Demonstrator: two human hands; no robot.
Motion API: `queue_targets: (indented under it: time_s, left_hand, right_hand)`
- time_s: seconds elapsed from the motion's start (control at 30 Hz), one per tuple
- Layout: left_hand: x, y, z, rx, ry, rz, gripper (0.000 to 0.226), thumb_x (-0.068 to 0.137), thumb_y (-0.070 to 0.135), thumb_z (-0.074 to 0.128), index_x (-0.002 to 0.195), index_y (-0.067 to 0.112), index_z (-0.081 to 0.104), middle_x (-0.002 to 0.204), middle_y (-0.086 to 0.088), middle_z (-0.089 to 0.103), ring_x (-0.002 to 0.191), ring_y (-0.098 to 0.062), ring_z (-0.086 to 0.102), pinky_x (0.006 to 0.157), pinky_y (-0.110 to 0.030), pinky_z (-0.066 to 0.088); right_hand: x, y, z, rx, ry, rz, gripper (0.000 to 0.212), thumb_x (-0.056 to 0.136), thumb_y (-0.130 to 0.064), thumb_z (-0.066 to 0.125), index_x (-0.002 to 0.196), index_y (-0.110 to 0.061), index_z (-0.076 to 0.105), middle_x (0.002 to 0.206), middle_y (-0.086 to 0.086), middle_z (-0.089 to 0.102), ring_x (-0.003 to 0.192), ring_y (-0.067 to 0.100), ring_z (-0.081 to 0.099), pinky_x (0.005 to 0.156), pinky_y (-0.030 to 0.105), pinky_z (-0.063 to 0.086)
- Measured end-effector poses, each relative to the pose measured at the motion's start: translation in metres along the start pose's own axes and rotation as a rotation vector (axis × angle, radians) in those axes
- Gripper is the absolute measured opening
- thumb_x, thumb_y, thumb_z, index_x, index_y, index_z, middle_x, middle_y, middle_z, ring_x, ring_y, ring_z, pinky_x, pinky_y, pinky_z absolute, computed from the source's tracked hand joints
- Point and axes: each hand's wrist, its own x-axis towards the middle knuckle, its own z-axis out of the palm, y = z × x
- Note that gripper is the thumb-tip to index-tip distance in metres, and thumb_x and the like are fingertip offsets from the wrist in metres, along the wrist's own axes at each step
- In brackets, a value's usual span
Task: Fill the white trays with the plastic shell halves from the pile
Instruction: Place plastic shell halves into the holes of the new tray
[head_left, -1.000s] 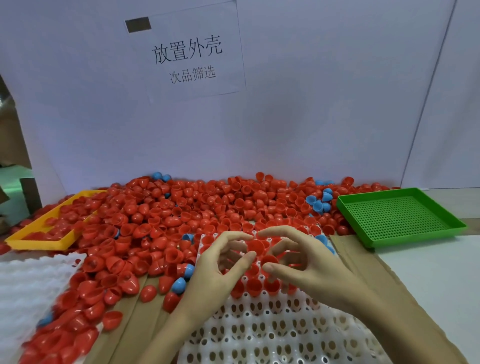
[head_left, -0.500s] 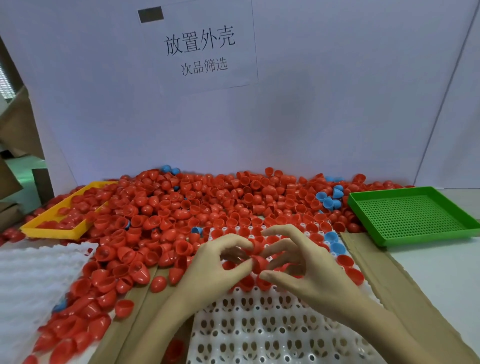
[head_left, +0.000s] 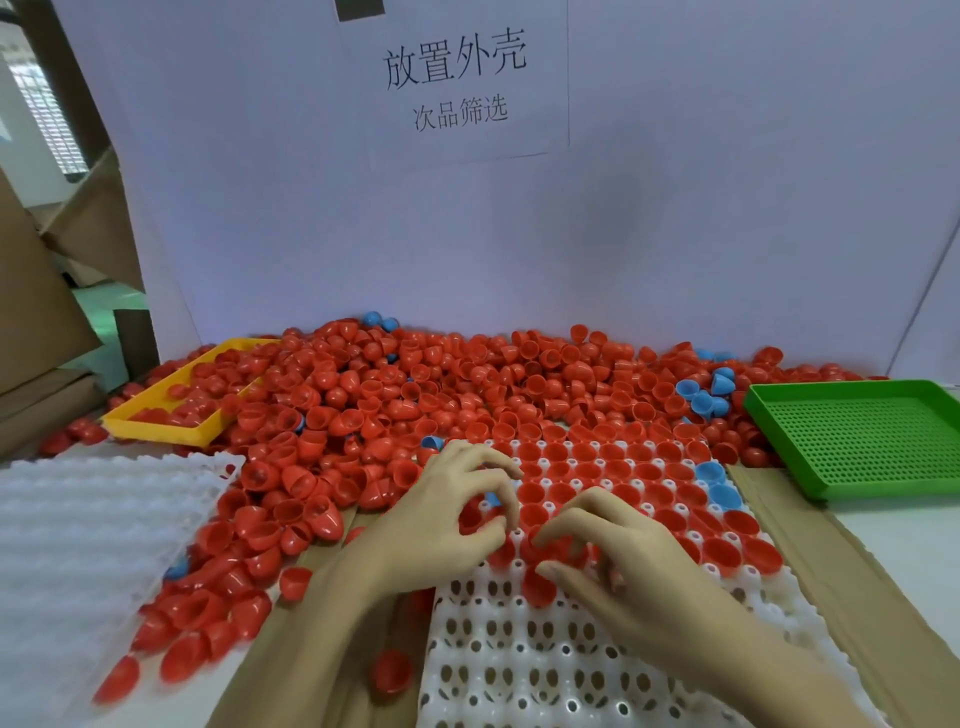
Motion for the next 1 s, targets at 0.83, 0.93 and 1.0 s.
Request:
queue_targets:
  time_s: [0.83, 0.93, 1.0]
  left_hand:
    - [0.006, -0.036, 0.015, 0.276, 0.361, -0.134, 0.009, 0.105, 0.025, 0.054, 0.107, 0.027, 0.063, 0.082, 0.020, 0.051, 0.085, -0.003, 0.049, 0.084, -0.022, 0.040]
    - [0.006, -0.039, 0.012, 0.229, 0.358, -0.167, 0.011, 0.107, 0.027, 0.052, 0.111, 0.027, 0.062, 0.088, 0.016, 0.057, 0.087, -0.003, 0.052, 0.079, -0.021, 0.044]
    - [0.007, -0.041, 0.011, 0.204, 0.370, -0.168, 0.012, 0.107, 0.025, 0.052, 0.112, 0.025, 0.063, 0.092, 0.014, 0.059, 0.089, -0.002, 0.052, 0.078, -0.020, 0.044]
  right_hand:
    - [0.021, -0.047, 0.033, -0.108, -0.108, -0.069, 0.019, 0.102, -0.047, 0.060, 0.117, -0.037, 0.067, 0.106, -0.026, 0.043, 0.091, 0.000, 0.053, 0.086, 0.019, 0.048]
    - [0.022, -0.045, 0.030, -0.075, -0.108, -0.066, 0.016, 0.101, -0.046, 0.059, 0.111, -0.037, 0.068, 0.102, -0.028, 0.046, 0.089, 0.001, 0.057, 0.082, 0.016, 0.048]
    - [0.022, -0.038, 0.023, -0.063, -0.098, -0.046, 0.013, 0.101, -0.043, 0.060, 0.105, -0.037, 0.071, 0.100, -0.026, 0.050, 0.091, 0.003, 0.059, 0.079, 0.015, 0.049]
